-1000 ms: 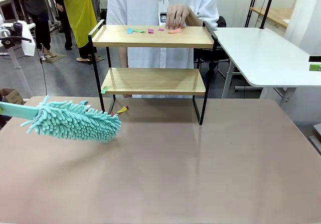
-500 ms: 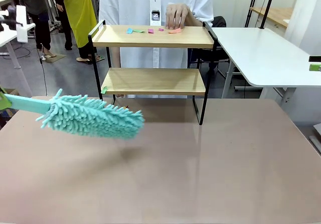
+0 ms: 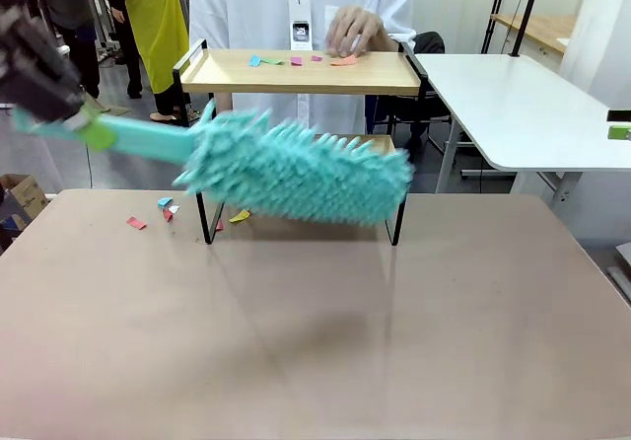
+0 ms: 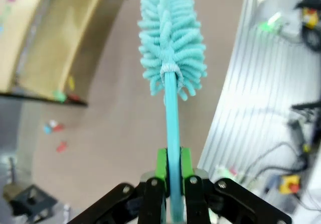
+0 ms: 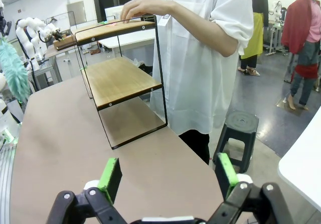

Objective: Clean the shelf.
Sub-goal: Clean the specific section of the Shelf indicated by the human with the Duster.

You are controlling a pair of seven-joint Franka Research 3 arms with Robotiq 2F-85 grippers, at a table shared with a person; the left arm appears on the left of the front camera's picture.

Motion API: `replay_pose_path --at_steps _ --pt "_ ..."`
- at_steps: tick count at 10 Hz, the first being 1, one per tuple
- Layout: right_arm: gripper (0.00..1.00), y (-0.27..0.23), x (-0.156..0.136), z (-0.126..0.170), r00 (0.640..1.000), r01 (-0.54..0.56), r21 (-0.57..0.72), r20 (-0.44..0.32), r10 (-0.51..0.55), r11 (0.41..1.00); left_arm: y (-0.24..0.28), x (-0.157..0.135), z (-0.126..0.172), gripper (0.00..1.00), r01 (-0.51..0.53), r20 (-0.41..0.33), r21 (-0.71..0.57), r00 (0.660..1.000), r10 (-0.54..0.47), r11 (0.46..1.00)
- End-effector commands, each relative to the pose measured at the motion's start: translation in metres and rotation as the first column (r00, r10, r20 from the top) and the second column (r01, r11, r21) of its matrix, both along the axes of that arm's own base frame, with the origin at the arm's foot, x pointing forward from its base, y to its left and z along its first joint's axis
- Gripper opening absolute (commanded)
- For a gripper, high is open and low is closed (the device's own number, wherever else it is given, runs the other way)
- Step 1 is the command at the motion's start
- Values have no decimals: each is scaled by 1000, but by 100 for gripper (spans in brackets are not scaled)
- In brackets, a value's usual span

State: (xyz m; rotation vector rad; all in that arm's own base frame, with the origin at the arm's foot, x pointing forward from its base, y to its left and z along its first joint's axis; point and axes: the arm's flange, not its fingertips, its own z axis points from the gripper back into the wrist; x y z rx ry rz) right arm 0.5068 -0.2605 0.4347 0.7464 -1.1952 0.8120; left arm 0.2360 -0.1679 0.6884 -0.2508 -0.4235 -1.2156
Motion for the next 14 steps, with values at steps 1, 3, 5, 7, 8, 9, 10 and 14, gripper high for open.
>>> replay_pose_path --at_steps 1,3,5,7,8,9,10,14 --pt "100 1 1 3 1000 -2 -4 4 2 1000 -32 7 31 13 -31 -23 -156 999 28 987" --pt "100 1 1 3 1000 -2 -4 4 2 1000 -75 14 60 13 -160 -20 -282 987 161 946" --pt "100 1 1 3 1000 -2 -4 4 2 1000 -120 18 77 13 -372 -9 -329 920 392 868" --pt "100 1 1 3 1000 -2 -4 4 2 1000 -163 19 91 13 -494 15 -383 842 540 780" --pt "100 1 1 3 1000 -2 -4 4 2 1000 -182 22 95 13 -565 26 -401 780 625 721" --pt "100 1 1 3 1000 -2 -4 4 2 1000 -201 27 96 13 -632 45 -390 713 700 669" --pt "100 1 1 3 1000 -2 -4 4 2 1000 -226 33 94 13 -685 59 -372 656 752 627" --pt "100 1 1 3 1000 -2 -4 4 2 1000 -295 62 79 13 -784 71 -357 520 851 509"
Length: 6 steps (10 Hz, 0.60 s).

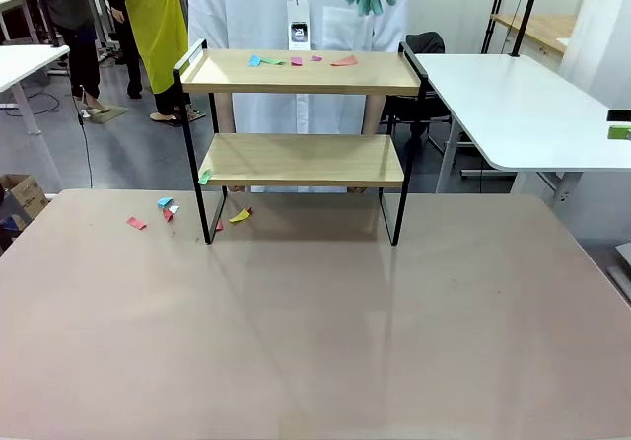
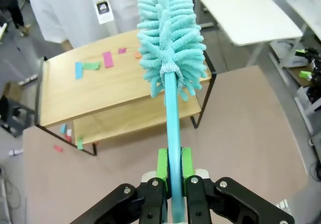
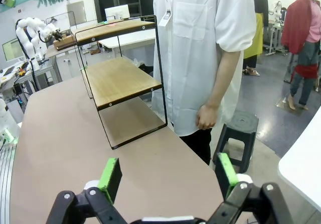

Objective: Clean the shelf.
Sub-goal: Clean the specific section of the Shelf indicated by the human with the Duster.

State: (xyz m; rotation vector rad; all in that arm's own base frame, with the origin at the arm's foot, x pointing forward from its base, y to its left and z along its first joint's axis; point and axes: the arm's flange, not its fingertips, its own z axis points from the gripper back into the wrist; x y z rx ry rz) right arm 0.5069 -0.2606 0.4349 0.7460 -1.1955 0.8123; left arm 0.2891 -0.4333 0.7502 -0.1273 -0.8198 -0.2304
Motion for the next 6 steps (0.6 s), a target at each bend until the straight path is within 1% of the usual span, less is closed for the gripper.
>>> replay_pose_path --at_steps 1,2,3,5,6 --pt "100 1 0 3 1000 -2 -4 4 2 1000 -42 18 8 13 -66 -15 10 998 67 998" --pt "100 1 0 3 1000 -2 -4 4 2 1000 -52 27 -3 13 -89 -26 6 996 89 996" --pt "100 1 0 3 1000 -2 -4 4 2 1000 -60 32 -12 13 -105 -20 3 994 105 994" --pt "100 1 0 3 1000 -2 -4 4 2 1000 -77 44 -30 13 -121 -51 -9 991 120 993" --pt "100 1 0 3 1000 -2 -4 4 2 1000 -83 51 -38 13 -147 -46 -5 988 146 989"
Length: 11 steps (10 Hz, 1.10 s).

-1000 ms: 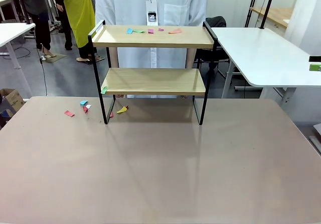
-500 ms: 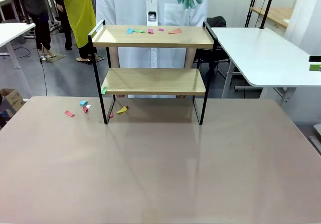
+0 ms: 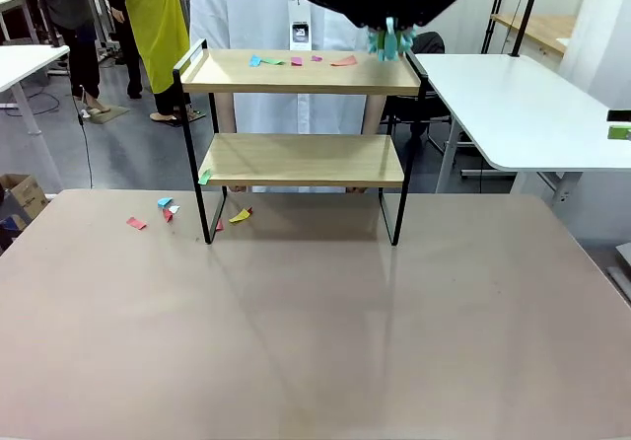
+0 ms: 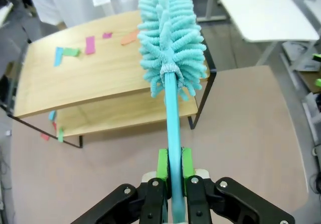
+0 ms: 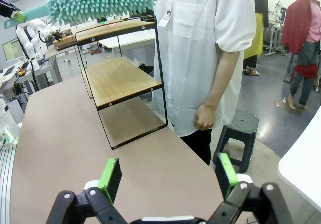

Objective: Clean the shelf.
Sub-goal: Clean the specific section of the Shelf indicated by the human with the Duster.

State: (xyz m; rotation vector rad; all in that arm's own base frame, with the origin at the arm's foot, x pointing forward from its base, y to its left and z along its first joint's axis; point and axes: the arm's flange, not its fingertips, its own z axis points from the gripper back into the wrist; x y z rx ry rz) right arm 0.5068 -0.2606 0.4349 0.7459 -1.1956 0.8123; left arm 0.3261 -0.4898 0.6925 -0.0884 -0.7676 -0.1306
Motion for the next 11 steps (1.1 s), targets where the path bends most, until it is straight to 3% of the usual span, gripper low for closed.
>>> replay_pose_path --at_steps 1,6,8,9,11 --pt "100 1 1 3 1000 -2 -4 4 2 1000 -32 21 10 13 -61 16 -3 998 61 998" --pt "100 1 1 3 1000 -2 -4 4 2 1000 -42 36 -20 13 -106 -27 3 994 106 994" --pt "100 1 1 3 1000 -2 -4 4 2 1000 -40 43 -25 13 -89 -99 59 991 94 994" --pt "100 1 1 3 1000 -2 -4 4 2 1000 -39 39 -28 13 -88 -32 21 996 89 996" --pt "100 1 1 3 1000 -2 -4 4 2 1000 -41 41 -32 13 -94 -51 35 994 96 995"
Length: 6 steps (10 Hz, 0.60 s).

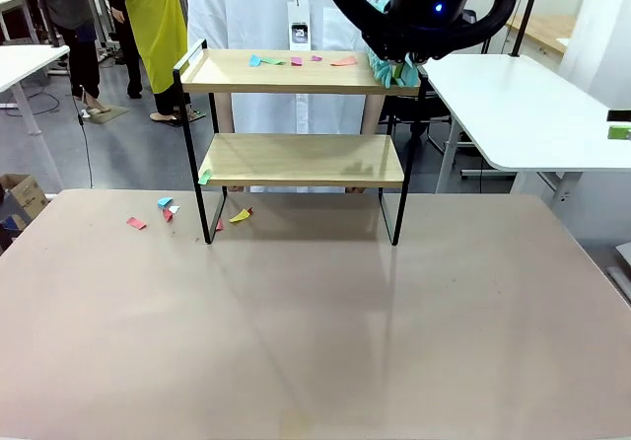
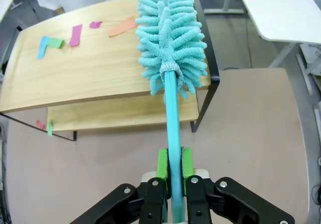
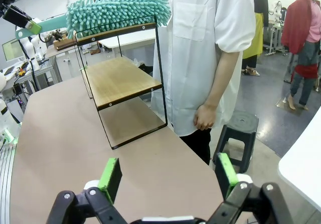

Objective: Clean the shelf.
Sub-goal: Clean the specific section of the Shelf indicated by the human with the Duster.

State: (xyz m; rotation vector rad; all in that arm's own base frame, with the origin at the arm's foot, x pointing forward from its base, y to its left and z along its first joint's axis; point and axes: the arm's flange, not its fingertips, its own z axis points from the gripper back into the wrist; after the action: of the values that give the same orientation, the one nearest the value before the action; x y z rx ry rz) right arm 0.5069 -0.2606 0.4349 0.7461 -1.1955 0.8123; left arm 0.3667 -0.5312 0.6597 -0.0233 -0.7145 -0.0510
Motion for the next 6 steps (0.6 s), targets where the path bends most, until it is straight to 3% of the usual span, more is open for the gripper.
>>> replay_pose_path --at_steps 1,6 --pt "100 1 1 3 1000 -2 -4 4 2 1000 2 1 1 13 -1 -4 7 1000 1 1000" --pt "100 1 1 3 1000 -2 -4 4 2 1000 64 16 -4 13 -76 -27 109 996 79 991"
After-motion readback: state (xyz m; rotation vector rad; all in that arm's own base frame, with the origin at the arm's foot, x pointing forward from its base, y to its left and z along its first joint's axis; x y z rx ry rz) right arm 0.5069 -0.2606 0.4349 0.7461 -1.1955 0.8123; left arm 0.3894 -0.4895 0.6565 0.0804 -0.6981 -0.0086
